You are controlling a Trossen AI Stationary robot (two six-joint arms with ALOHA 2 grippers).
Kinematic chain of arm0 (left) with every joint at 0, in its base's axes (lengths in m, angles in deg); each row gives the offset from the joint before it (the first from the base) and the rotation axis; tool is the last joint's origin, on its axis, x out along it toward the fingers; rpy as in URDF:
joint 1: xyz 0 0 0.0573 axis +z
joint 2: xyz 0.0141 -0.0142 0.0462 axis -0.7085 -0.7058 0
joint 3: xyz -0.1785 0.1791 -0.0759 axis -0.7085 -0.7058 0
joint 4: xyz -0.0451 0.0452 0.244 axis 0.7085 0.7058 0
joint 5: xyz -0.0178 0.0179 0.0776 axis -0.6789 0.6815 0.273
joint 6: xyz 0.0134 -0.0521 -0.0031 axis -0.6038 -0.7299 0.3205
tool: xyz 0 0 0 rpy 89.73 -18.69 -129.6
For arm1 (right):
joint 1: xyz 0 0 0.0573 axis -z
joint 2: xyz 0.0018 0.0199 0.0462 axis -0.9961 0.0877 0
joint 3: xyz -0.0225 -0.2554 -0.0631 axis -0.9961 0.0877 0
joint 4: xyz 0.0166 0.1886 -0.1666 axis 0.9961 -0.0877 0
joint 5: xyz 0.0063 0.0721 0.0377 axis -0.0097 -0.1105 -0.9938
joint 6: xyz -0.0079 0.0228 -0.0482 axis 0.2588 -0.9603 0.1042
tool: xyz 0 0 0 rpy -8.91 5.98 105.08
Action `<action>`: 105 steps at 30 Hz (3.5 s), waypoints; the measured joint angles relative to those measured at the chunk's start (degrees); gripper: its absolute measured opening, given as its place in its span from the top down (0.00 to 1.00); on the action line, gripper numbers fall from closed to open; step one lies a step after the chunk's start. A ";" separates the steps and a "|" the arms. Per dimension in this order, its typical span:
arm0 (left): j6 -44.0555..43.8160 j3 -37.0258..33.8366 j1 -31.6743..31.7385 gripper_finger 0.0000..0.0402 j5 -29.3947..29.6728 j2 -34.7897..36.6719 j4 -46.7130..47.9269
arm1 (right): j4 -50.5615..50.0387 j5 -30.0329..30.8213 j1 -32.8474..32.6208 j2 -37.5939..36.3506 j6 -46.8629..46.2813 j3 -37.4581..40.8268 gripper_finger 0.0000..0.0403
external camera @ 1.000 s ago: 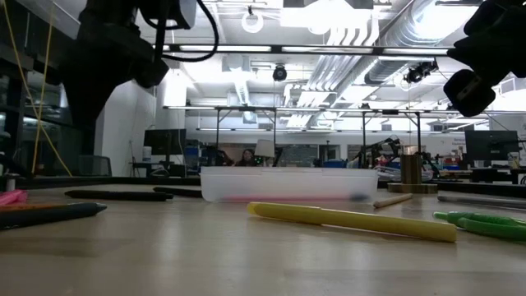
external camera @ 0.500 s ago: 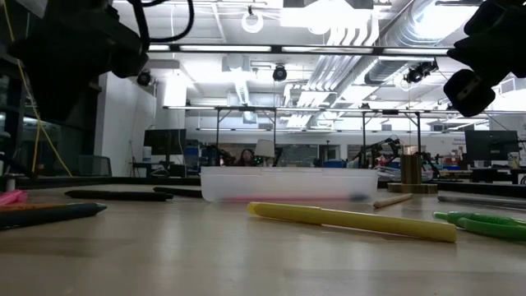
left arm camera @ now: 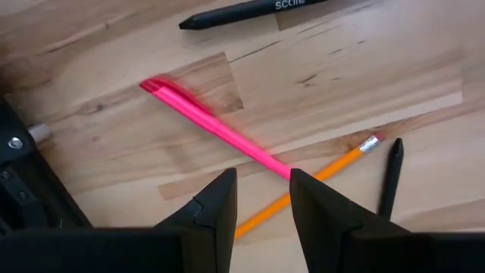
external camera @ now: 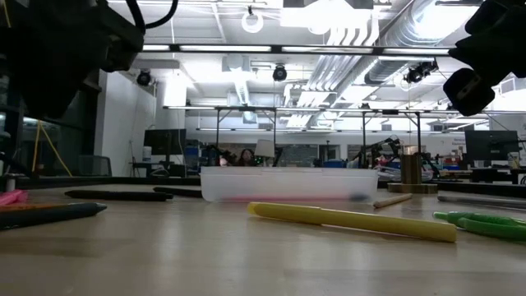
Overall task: Pick & place school supplies into a supply box
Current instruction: Put the pink pen into the container
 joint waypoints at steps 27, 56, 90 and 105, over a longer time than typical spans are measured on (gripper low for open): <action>2.30 0.07 0.00 0.62 0.79 1.95 1.13 | -0.02 -3.52 0.00 0.06 -0.09 0.00 0.97; -6.25 0.02 -0.04 0.62 5.60 1.97 -4.48 | 0.00 -4.49 0.01 0.02 -0.02 0.00 0.97; -9.09 -15.34 -0.40 0.62 4.19 14.67 -19.23 | 0.07 -6.80 0.00 0.02 -1.27 0.00 0.97; -11.83 -15.34 -0.40 0.62 -0.89 14.67 -21.33 | 0.04 -6.77 0.00 0.02 -1.19 0.00 0.97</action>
